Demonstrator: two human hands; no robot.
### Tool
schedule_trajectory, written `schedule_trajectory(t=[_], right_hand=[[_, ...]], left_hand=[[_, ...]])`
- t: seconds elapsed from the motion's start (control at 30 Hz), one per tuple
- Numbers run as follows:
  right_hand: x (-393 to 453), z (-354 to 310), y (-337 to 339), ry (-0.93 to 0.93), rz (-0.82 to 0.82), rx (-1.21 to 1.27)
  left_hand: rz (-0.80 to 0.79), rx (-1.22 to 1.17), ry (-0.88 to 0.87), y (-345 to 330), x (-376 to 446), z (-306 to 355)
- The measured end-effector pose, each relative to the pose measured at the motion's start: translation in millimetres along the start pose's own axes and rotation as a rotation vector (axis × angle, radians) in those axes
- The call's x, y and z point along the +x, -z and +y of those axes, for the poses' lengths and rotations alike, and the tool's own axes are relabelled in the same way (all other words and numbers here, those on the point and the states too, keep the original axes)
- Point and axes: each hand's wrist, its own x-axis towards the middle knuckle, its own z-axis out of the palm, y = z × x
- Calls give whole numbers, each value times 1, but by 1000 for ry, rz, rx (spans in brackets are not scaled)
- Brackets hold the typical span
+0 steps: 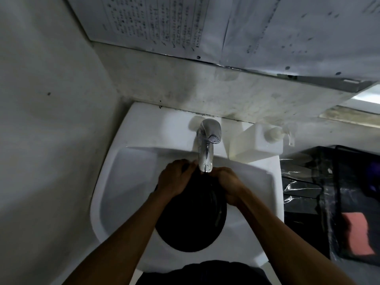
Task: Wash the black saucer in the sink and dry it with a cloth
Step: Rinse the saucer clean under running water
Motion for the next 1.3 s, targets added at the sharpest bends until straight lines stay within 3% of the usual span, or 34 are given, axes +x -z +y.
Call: schedule_trajectory(t=[0.1, 0.3, 0.4, 0.57, 0.63, 0.7, 0.8, 0.9, 1.0, 1.13, 1.3], right_hand=[[1, -1, -3, 22, -33, -97], [3, -10, -1, 146, -62, -206], [4, -6, 10, 131, -127, -111], [2, 6, 23, 69, -342, 135], [1, 8, 26, 41, -380, 149], [1, 9, 26, 44, -357, 136], [2, 8, 14, 70, -244, 53], [2, 6, -4, 95, -180, -41], [1, 1, -17, 110, -110, -49], [-1, -5, -19, 153, -83, -75], [-2, -3, 8, 206, -96, -240]], left_hand=[[-18, -69, 182, 9, 9, -14], [232, -574, 586, 23, 4, -57], [280, -836, 742, 18, -7, -70], [262, -977, 822, 0, -19, -80], [255, -910, 828, -7, -21, -83], [282, -691, 750, -9, -24, -77], [374, -262, 430, -6, -27, -46], [250, 72, 87, -2, -23, -8], [178, 265, -34, 3, -8, 9], [212, 51, 37, 15, 7, 7], [209, -532, 382, 18, 2, -27]])
